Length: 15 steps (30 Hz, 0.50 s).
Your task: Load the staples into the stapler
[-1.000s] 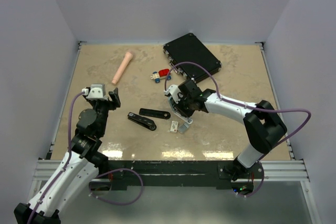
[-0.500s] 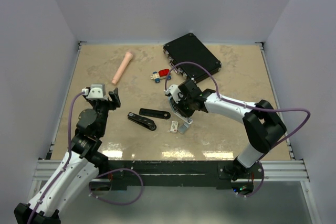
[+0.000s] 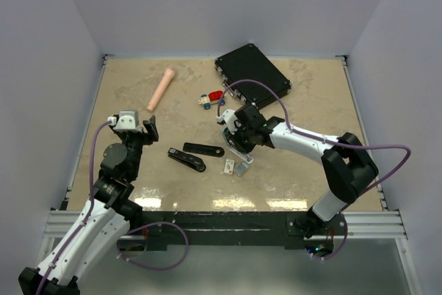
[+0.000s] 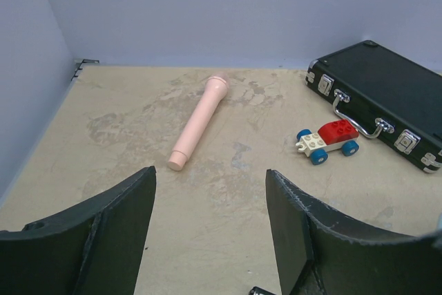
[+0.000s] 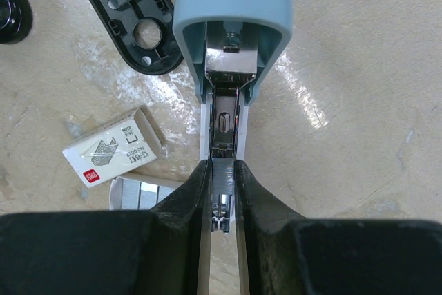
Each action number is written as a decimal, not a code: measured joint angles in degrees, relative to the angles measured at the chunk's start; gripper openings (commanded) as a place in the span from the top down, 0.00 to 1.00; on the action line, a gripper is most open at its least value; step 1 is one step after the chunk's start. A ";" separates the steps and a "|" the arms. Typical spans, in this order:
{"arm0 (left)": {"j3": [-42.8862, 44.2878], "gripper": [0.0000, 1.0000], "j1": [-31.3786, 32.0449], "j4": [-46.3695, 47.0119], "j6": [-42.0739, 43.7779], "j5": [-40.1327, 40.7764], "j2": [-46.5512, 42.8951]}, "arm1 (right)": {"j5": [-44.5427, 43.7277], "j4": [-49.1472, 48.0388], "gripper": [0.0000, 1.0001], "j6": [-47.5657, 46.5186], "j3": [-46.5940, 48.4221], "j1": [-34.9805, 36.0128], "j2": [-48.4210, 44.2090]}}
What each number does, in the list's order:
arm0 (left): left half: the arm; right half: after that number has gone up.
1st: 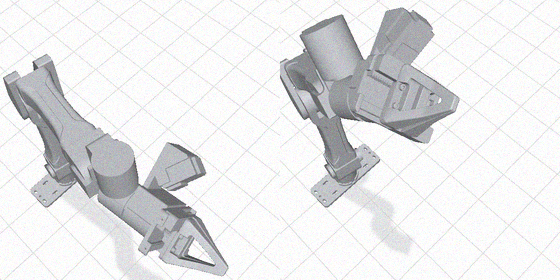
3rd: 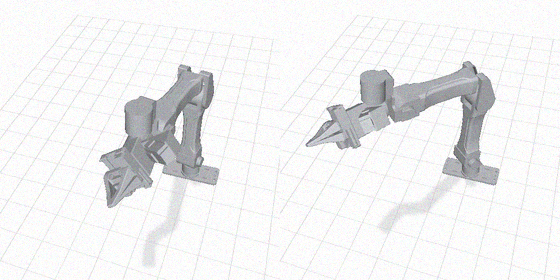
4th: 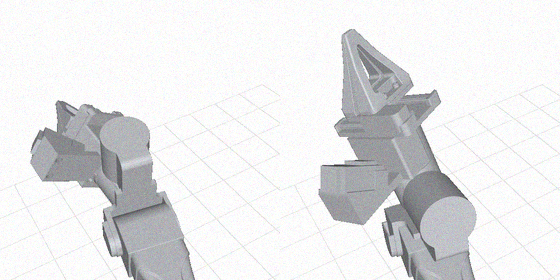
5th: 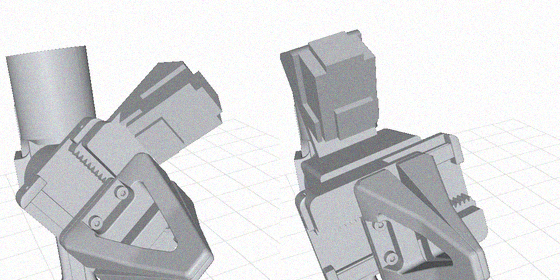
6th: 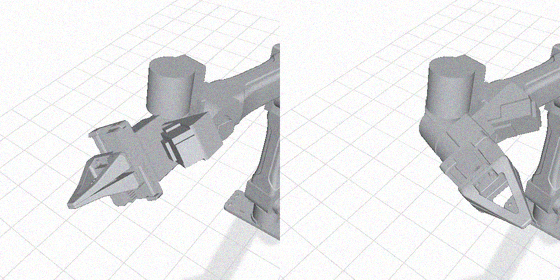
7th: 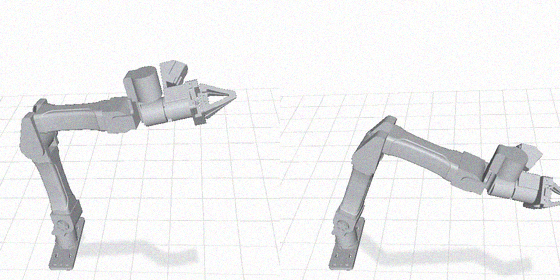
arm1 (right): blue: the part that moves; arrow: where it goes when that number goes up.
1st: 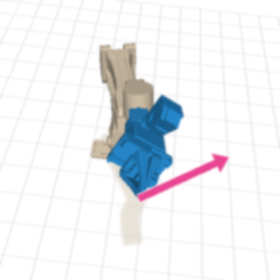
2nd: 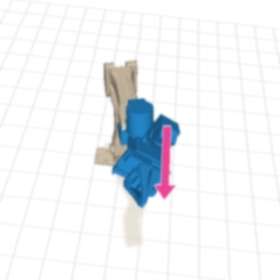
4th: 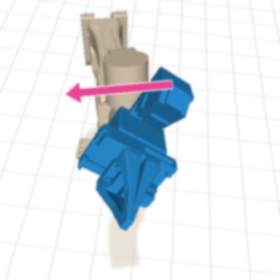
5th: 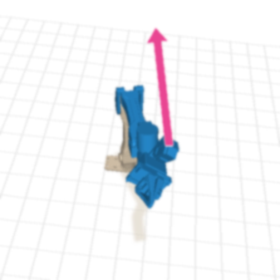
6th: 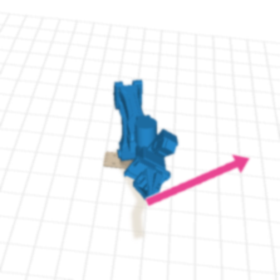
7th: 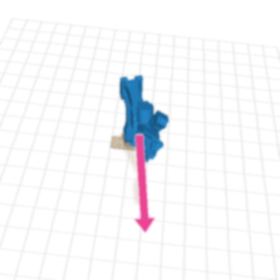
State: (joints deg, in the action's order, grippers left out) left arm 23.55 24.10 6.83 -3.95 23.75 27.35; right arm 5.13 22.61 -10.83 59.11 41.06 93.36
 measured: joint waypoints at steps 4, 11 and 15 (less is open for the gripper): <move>0.00 0.31 -0.04 0.02 0.00 -0.02 0.00 | 0.02 0.00 0.95 0.28 0.00 0.00 0.00; 0.00 0.31 -0.04 0.02 0.00 -0.04 0.00 | 0.07 0.04 0.95 0.33 0.00 -0.09 0.00; 0.00 0.31 -0.04 0.00 0.00 -0.07 0.00 | 0.13 0.04 0.95 0.33 0.00 -0.31 0.07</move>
State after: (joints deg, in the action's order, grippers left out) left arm 23.55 24.05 6.83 -3.95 23.68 27.35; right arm 5.26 22.65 -10.50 59.11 40.75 93.43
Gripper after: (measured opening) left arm 0.692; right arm 0.177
